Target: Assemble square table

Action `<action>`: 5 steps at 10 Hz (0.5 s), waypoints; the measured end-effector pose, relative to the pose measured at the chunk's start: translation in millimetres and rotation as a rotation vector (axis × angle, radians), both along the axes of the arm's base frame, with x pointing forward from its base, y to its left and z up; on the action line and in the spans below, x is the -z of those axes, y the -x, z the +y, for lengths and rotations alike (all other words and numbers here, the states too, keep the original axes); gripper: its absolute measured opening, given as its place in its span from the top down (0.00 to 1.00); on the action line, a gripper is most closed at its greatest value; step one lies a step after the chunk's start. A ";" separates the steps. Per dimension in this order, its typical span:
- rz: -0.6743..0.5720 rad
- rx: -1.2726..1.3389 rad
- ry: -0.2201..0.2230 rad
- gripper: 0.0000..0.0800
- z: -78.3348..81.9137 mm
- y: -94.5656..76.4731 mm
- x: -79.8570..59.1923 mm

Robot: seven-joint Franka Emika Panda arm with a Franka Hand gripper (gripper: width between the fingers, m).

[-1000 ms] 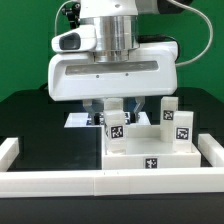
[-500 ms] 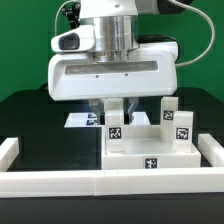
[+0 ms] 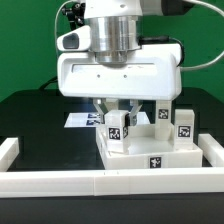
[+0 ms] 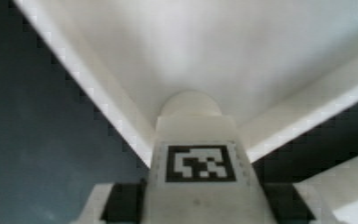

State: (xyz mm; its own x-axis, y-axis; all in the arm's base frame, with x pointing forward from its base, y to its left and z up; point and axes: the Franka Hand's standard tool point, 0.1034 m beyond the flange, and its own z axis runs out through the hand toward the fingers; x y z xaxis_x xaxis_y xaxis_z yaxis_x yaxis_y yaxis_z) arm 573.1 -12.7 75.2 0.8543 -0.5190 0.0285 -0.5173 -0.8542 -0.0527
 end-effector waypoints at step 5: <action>0.013 0.502 -0.049 0.64 1.0 -1.2 0.3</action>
Offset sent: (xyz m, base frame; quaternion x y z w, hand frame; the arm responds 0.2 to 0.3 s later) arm 0.0016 -0.0031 -0.0025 0.0036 -0.0093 0.1954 0.9807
